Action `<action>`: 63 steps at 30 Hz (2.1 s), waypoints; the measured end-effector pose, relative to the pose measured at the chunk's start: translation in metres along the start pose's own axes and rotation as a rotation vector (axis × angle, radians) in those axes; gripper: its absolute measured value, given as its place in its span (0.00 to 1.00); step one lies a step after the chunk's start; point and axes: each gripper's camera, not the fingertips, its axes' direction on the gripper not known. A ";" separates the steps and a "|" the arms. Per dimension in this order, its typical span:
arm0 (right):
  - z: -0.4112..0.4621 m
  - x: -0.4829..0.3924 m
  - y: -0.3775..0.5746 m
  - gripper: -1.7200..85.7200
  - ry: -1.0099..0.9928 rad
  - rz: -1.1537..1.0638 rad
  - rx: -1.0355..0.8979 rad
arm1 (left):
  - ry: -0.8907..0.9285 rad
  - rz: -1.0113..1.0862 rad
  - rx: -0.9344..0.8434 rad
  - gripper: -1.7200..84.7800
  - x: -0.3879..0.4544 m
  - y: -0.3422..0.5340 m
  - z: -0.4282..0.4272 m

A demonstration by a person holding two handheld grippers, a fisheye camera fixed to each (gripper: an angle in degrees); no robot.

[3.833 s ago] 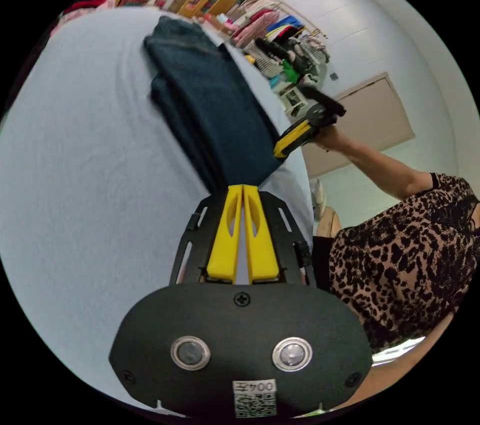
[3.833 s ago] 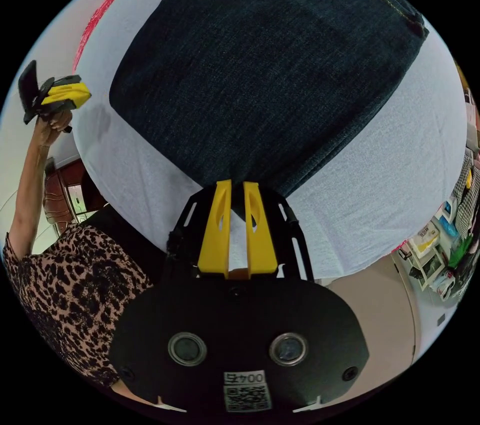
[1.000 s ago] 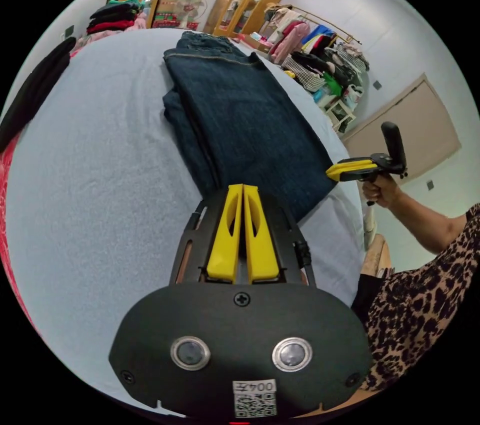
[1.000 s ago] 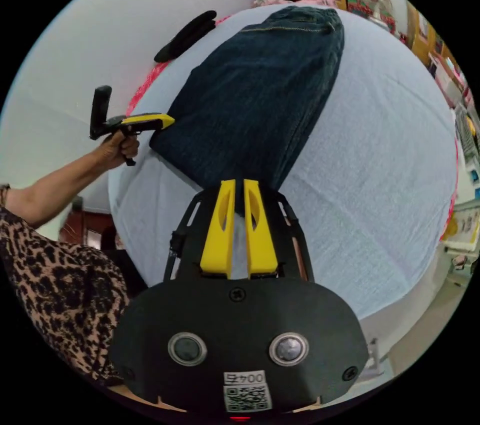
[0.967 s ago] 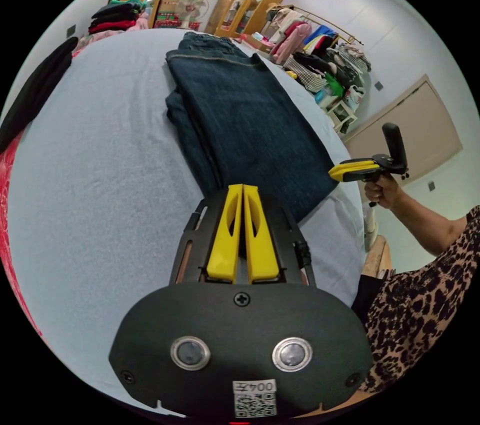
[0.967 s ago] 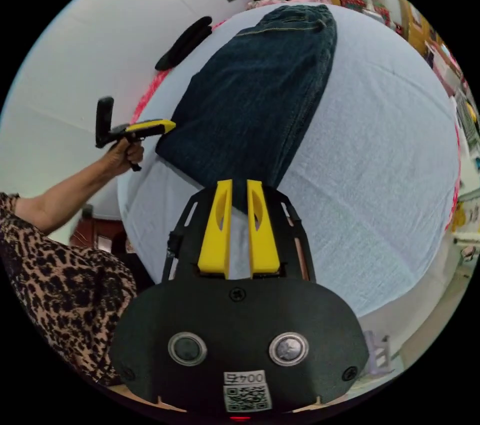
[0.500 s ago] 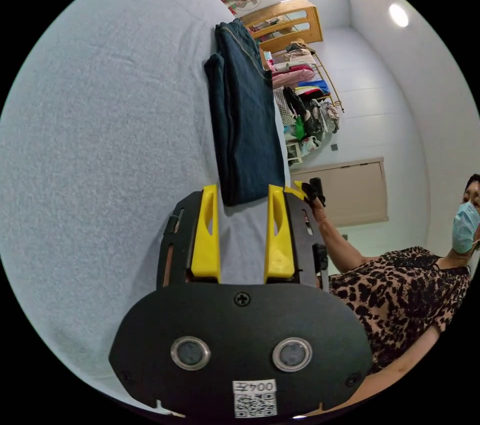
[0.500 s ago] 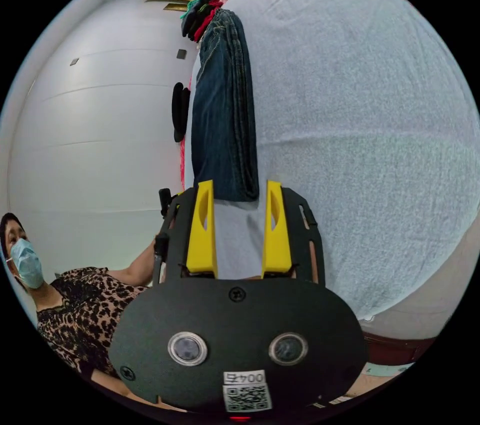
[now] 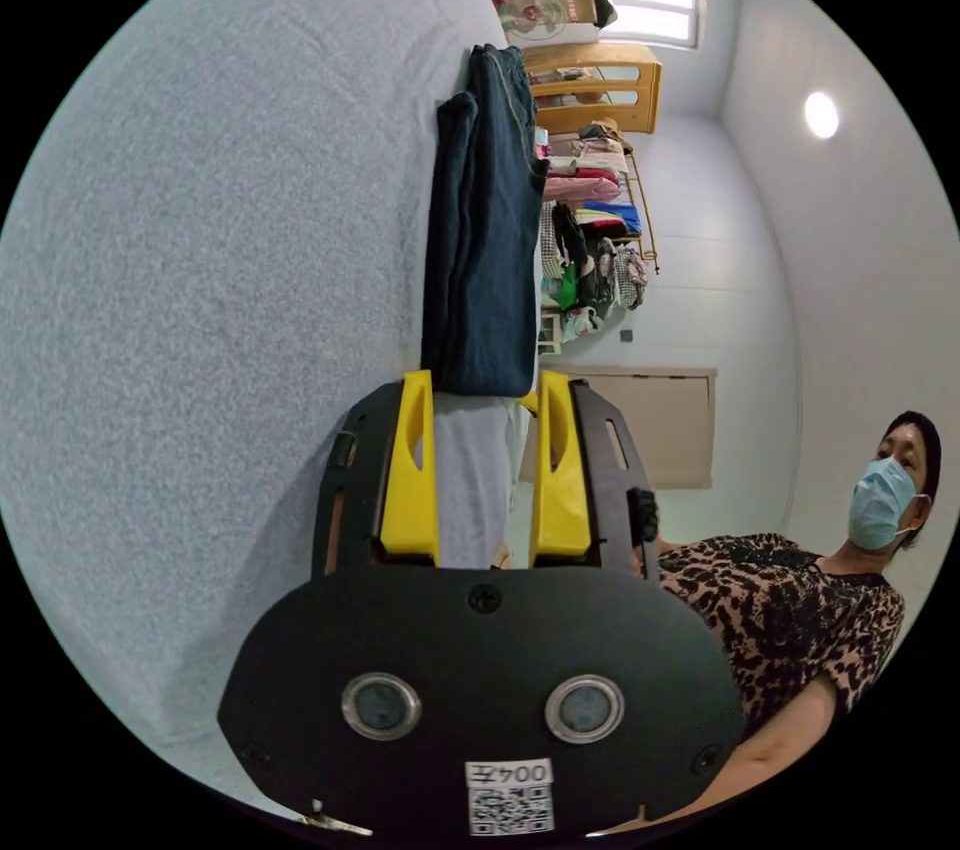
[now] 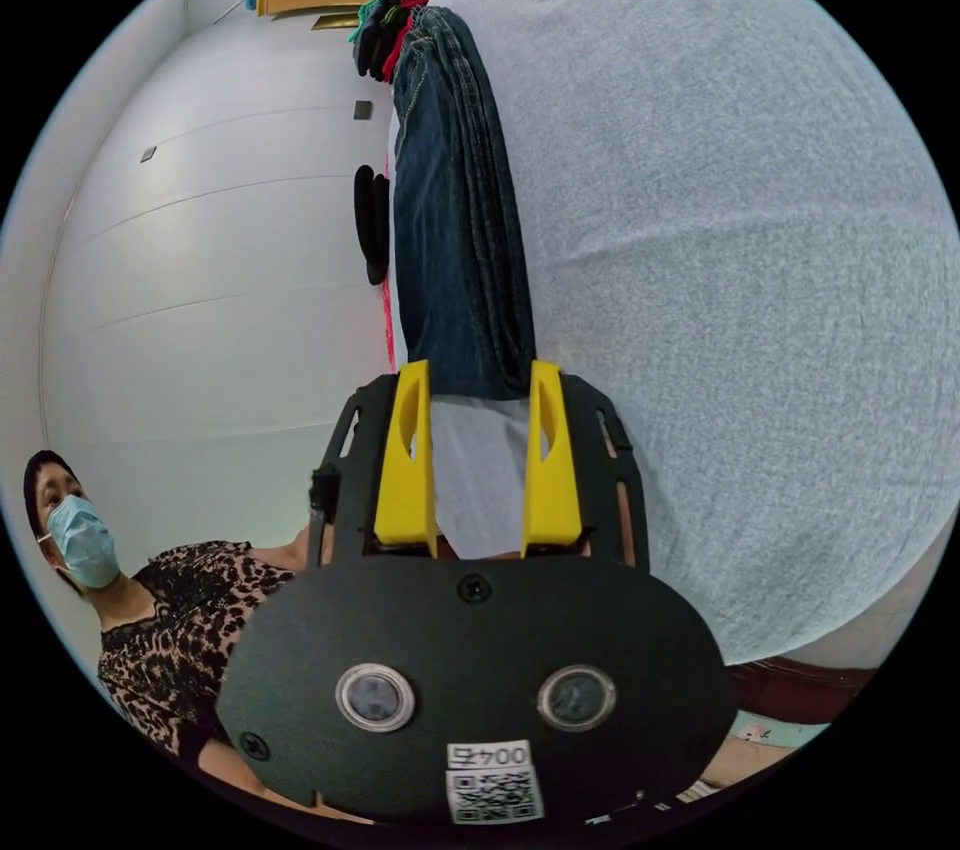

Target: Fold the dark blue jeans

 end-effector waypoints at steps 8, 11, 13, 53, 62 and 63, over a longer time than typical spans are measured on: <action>-0.010 0.009 0.014 0.16 -0.016 0.034 0.032 | 0.043 -0.061 0.083 0.20 -0.004 0.021 -0.039; -0.012 0.011 0.018 0.17 -0.031 0.053 0.060 | 0.042 -0.063 0.124 0.19 0.000 0.029 -0.054; -0.013 0.013 0.023 0.17 -0.043 0.066 0.082 | 0.049 -0.058 0.120 0.19 0.000 0.034 -0.061; -0.015 -0.026 0.061 0.08 -0.128 0.000 0.190 | 0.251 -0.106 0.456 0.08 -0.050 0.048 0.006; -0.016 -0.033 0.086 0.08 -0.124 -0.063 0.217 | 0.118 0.047 0.351 0.06 0.012 0.064 0.024; -0.016 -0.037 0.092 0.08 -0.109 -0.076 0.209 | 0.120 0.050 0.348 0.06 0.014 0.067 0.026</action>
